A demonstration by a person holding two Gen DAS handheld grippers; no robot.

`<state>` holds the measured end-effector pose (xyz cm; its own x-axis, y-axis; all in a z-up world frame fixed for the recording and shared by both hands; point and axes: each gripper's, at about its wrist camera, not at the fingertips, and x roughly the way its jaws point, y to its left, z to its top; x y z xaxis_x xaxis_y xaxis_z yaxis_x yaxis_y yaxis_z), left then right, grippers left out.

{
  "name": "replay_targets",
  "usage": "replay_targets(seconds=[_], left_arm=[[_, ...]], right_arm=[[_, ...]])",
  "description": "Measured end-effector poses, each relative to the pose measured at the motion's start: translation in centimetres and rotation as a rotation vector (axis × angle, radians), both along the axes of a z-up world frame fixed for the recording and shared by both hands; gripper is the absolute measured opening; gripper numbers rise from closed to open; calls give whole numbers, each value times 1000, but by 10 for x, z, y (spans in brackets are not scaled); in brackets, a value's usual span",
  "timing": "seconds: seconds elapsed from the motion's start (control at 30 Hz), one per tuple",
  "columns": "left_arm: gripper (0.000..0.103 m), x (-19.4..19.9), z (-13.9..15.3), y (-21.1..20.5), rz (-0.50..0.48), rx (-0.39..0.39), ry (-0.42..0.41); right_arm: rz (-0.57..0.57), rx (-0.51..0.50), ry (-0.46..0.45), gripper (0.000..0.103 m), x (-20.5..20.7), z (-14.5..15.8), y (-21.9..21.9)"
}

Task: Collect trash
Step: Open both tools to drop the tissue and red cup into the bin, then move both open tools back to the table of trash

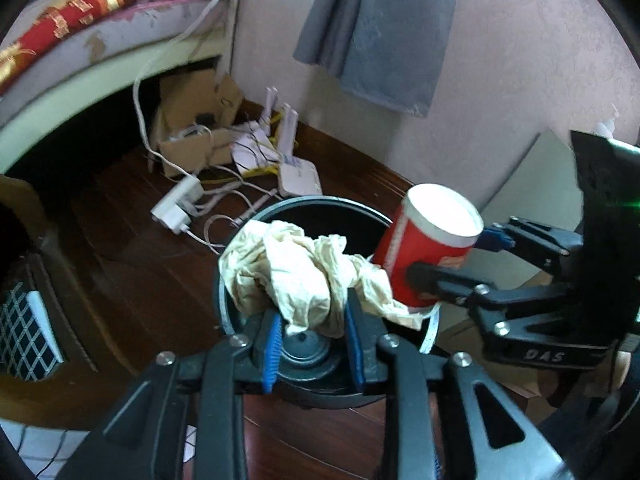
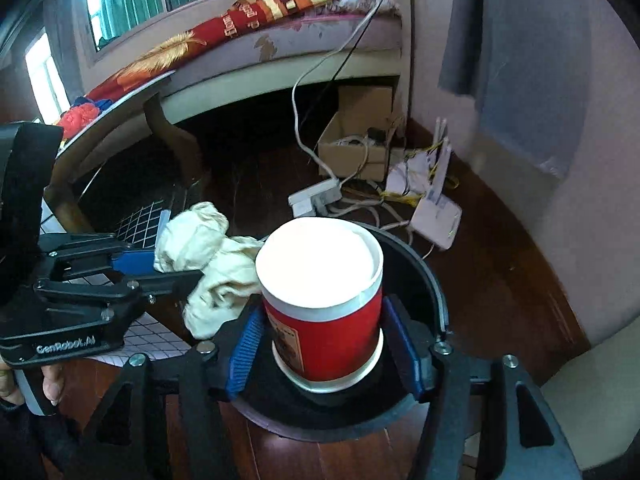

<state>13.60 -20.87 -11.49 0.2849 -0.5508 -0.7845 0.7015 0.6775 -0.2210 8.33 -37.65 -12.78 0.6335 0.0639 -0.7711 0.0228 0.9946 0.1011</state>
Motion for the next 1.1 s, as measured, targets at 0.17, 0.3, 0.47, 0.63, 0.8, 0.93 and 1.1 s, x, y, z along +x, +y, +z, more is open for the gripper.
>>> replay_targets(seconds=[0.17,0.3,0.47,0.63,0.8,0.93,1.1], left_arm=[[95,-2,-3,14,79,67,-71],[101,0,-1,28,164,101,-88],[102,1,7,43,246,131,-119],[103,2,13,46,262,126,-141],[103,0,20,51,263,121,-155],[103,-3,28,53,267,112,-166],[103,-9,39,54,265,106,-177]], right_arm=[[-148,45,79,87,3,-18,-35],[-208,33,67,88,-2,-9,-43],[-217,-19,29,103,-8,11,-26],[-207,-58,23,103,-8,23,-10],[-211,-77,30,103,-10,29,-4],[-216,-81,20,103,-15,39,0],[-236,-112,40,103,-21,58,10]])
